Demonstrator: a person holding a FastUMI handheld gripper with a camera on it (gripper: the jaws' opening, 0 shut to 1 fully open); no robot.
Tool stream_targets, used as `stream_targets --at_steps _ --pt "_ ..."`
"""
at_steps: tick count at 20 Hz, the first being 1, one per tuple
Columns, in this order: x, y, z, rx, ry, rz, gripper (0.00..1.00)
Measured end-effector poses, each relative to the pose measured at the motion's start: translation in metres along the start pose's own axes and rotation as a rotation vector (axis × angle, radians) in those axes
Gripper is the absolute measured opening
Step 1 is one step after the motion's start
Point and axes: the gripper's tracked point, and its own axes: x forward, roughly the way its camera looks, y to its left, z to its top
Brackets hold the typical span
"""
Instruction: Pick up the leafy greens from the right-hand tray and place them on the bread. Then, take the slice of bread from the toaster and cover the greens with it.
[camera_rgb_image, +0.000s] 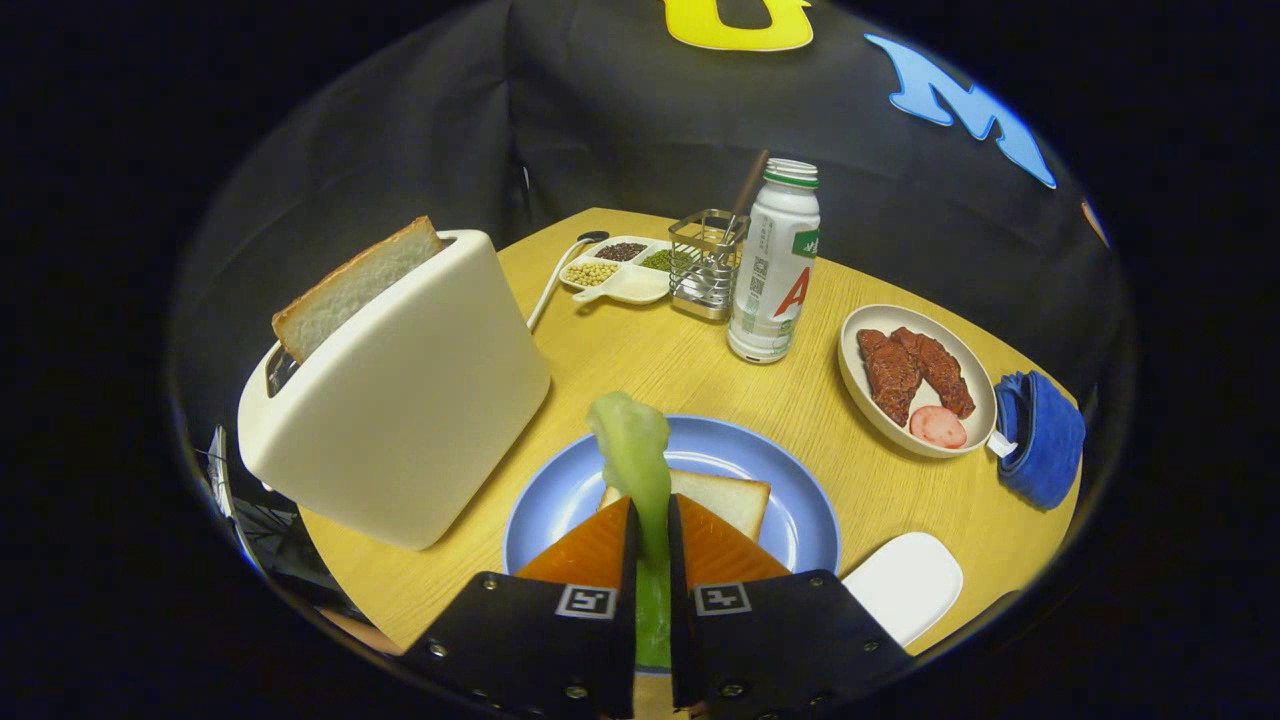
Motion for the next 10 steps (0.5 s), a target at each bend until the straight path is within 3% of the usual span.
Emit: stream_targets --at_steps 2,4,10 --pt "-0.001 -0.003 -0.002 0.009 0.004 0.003 0.20" --pt "-0.004 -0.007 -0.002 0.000 0.003 -0.008 0.33" --pt "-0.007 -0.012 -0.012 0.016 0.012 0.003 0.33"
